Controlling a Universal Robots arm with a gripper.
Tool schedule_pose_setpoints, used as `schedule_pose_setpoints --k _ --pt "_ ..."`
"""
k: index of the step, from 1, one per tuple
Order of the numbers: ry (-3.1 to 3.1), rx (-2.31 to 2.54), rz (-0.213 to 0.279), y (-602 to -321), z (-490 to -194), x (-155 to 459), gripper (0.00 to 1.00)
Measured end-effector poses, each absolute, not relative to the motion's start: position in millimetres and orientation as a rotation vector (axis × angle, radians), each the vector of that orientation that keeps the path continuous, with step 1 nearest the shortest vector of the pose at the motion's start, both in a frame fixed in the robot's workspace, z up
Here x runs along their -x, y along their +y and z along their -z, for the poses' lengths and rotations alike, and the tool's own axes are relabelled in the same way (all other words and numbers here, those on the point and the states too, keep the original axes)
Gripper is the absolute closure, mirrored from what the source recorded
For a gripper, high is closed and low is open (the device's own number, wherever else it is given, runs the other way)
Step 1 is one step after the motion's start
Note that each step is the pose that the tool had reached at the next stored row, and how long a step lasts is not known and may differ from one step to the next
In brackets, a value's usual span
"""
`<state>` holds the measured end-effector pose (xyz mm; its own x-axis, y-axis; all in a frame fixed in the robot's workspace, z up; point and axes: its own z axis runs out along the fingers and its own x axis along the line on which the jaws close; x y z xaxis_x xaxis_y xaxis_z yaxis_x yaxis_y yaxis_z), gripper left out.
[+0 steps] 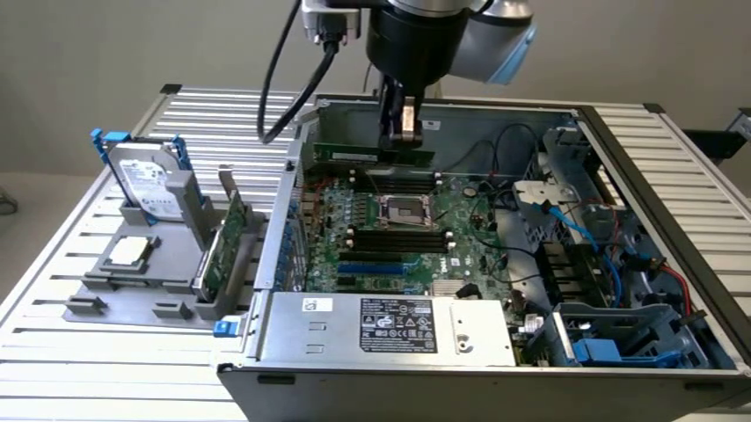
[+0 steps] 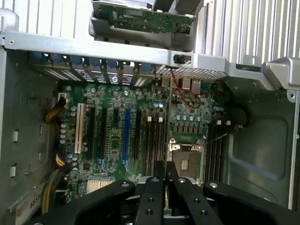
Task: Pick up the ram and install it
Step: 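Pick up the ram and move it above insertion slot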
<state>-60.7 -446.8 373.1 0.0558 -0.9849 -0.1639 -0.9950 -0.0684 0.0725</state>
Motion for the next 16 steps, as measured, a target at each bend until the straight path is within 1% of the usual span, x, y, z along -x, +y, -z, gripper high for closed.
schedule_pose_setpoints --k 9,16 --pt "2.102 2.239 -0.262 -427.4 -368.0 34.0 0.87" --pt "2.102 2.238 -0.261 -403.8 -362.1 26.8 0.87"
